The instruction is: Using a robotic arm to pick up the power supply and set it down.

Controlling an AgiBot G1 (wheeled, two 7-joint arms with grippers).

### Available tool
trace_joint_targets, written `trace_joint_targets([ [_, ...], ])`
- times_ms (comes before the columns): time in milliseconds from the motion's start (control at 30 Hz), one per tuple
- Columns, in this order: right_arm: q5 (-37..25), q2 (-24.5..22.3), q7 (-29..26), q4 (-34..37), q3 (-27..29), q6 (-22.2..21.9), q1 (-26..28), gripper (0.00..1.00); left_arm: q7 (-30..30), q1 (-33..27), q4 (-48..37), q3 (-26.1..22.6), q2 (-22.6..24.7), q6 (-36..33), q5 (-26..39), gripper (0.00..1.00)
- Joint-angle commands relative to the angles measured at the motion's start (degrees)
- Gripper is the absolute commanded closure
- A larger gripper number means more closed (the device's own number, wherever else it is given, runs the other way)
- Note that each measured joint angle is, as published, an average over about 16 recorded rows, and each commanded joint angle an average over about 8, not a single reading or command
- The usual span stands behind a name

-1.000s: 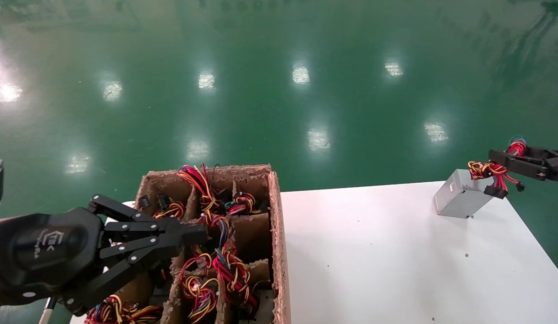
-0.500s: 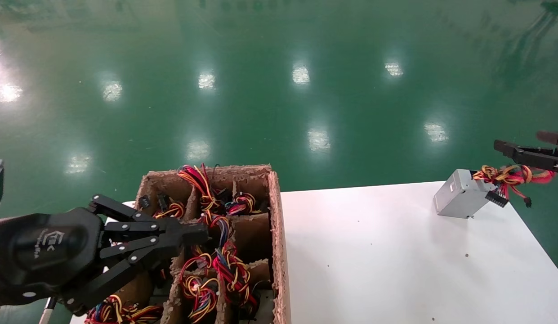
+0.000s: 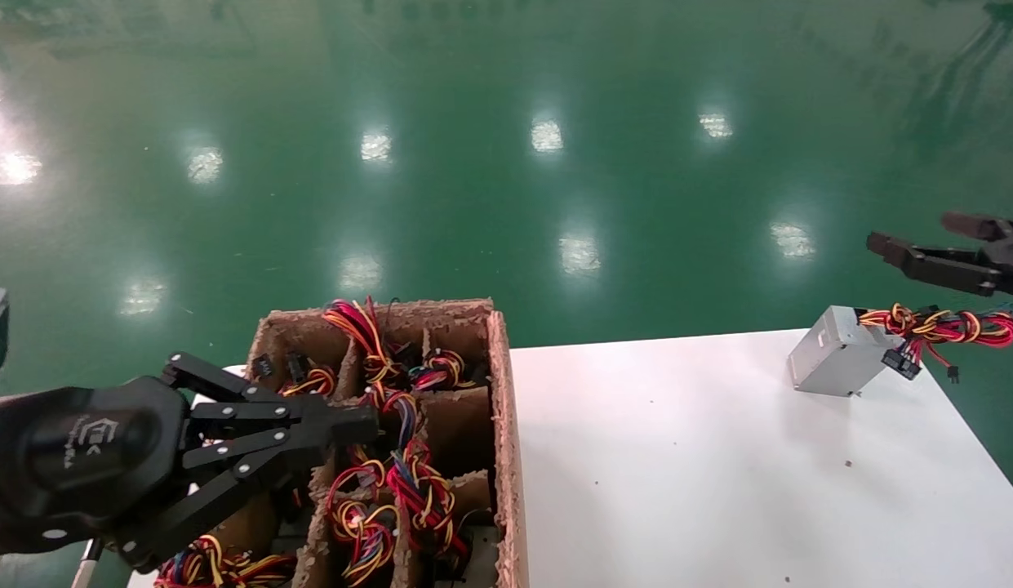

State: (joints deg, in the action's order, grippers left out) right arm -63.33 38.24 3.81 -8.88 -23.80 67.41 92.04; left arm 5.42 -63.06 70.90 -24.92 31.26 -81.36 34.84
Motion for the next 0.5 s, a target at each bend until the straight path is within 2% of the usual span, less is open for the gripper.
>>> trace_joint_targets([
  [33, 0.5, -0.1, -0.4, -1.7, 0.2, 0.4, -0.8, 0.0, 0.0, 0.0, 0.0, 0.0, 0.0, 0.0, 0.0, 1.0],
  [67, 0.9, -0.2, -0.6, -2.9, 0.3, 0.8, -1.3, 0.0, 0.0, 0.0, 0.0, 0.0, 0.0, 0.0, 0.0, 1.0],
  [100, 1.3, -0.2, -0.9, -4.0, 0.5, 1.1, -1.9, 0.0, 0.0, 0.0, 0.0, 0.0, 0.0, 0.0, 0.0, 0.94],
  [333, 4.0, -0.6, -2.7, -12.0, 1.4, 3.4, -5.6, 0.0, 0.0, 0.0, 0.0, 0.0, 0.0, 0.0, 0.0, 0.07],
  [367, 4.4, -0.7, -2.9, -13.1, 1.6, 3.7, -6.2, 0.0, 0.0, 0.0, 0.0, 0.0, 0.0, 0.0, 0.0, 0.0],
  [500, 5.9, -0.9, -4.0, -17.7, 2.1, 5.0, -8.3, 0.0, 0.0, 0.0, 0.0, 0.0, 0.0, 0.0, 0.0, 0.0],
])
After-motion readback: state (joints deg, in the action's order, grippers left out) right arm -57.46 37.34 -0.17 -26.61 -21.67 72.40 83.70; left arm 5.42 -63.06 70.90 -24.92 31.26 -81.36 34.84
